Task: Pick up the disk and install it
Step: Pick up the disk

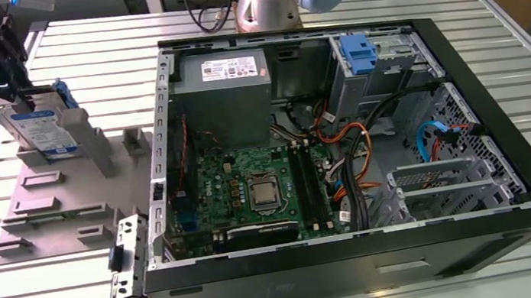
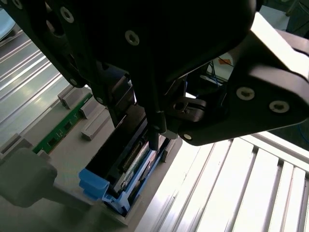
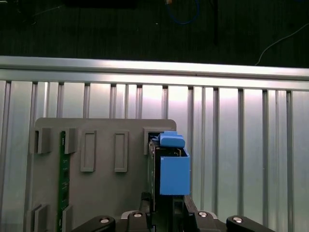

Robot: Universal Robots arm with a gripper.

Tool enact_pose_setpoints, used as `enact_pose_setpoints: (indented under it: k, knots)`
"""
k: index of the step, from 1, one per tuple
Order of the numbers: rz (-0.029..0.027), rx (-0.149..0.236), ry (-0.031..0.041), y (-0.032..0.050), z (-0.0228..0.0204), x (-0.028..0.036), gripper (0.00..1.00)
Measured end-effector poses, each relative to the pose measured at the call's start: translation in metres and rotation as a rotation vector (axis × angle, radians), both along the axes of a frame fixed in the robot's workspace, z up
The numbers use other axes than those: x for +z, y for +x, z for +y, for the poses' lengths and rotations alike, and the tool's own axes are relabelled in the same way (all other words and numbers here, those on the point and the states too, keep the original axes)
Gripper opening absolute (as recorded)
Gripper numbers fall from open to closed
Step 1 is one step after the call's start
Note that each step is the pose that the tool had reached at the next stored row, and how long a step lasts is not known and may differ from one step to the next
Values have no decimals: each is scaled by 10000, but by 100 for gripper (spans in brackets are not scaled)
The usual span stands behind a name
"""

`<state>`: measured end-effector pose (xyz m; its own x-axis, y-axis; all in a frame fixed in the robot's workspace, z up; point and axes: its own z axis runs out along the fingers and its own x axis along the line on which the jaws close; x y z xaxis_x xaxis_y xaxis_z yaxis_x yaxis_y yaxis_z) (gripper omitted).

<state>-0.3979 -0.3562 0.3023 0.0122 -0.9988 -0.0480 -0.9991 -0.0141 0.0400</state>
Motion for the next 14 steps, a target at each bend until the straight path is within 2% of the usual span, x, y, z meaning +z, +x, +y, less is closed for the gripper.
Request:
enact_pose_setpoints:
  k: [8,11,14]
  knots:
    - [-1,-7,0,1,0,0,35]
    - [0,-235,0,3,0,-2,35]
    - [0,-255,0,2,0,-2,35]
